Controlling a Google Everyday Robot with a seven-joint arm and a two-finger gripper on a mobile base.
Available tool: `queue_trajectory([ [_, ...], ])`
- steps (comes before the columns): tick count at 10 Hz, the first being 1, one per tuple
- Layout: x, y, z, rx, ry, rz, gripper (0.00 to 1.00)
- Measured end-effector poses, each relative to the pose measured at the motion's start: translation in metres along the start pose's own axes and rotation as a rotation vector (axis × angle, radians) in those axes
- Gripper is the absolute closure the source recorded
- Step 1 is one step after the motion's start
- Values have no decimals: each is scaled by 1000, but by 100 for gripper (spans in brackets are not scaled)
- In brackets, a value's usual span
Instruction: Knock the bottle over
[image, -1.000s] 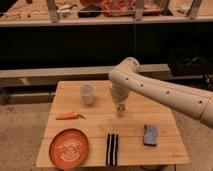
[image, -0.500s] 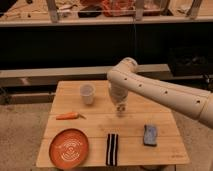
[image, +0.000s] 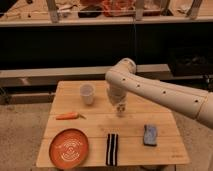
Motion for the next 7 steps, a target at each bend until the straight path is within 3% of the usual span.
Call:
queue_trajectory([
  [2,1,0,0,0,-2,-8,97],
  [7,-2,0,1,-2,-9,-31,97],
])
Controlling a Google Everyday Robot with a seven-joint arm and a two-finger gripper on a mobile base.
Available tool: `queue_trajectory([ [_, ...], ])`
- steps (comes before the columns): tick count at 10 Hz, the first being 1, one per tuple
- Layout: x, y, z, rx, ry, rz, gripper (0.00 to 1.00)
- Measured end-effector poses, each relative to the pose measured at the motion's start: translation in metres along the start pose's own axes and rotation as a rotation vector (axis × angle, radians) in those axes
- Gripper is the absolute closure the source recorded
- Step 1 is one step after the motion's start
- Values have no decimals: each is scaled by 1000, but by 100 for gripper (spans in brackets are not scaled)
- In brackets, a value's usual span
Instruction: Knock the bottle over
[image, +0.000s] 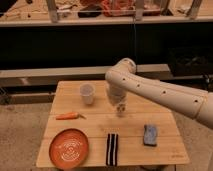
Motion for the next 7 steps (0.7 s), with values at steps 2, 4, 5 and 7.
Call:
queue_trajectory([
  [2,-1,1,0,-2,-5,-15,97],
  [4,0,2,0,-2,-7,-12,97],
  [5,1,1,0,-1,-7,-17,97],
  [7,0,1,0,-3,-11,-27,97],
])
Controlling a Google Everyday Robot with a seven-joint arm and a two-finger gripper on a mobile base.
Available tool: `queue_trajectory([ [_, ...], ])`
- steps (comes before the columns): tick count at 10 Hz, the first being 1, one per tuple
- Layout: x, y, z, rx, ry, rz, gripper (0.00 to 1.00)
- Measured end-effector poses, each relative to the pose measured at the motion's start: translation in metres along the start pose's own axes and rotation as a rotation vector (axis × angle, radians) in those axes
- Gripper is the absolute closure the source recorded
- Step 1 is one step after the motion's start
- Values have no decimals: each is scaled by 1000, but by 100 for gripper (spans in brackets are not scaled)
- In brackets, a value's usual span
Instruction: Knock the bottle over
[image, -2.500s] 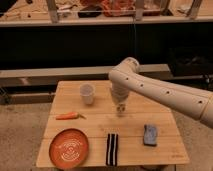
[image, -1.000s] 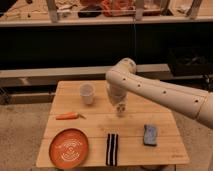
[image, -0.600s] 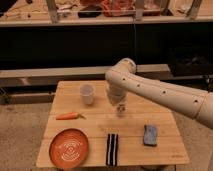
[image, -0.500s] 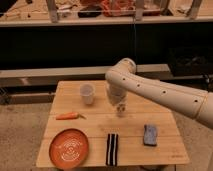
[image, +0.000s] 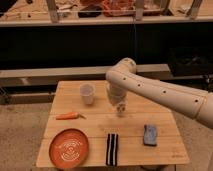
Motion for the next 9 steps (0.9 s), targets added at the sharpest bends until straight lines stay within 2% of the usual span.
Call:
queue_trajectory([
  [9,3,0,-1,-1,-2,-22,97],
])
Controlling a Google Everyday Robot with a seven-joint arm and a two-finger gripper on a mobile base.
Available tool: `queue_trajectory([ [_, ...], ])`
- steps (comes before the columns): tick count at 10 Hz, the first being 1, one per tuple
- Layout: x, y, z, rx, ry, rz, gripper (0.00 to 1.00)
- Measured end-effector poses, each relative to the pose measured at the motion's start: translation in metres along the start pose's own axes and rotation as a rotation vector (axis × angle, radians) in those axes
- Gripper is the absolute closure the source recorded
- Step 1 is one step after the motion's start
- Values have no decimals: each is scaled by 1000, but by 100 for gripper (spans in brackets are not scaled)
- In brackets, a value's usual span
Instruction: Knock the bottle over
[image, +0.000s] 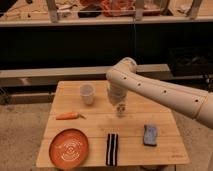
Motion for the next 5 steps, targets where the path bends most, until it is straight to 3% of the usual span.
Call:
queue_trajectory([
  [5,0,-1,0,0,-3,-15,97],
])
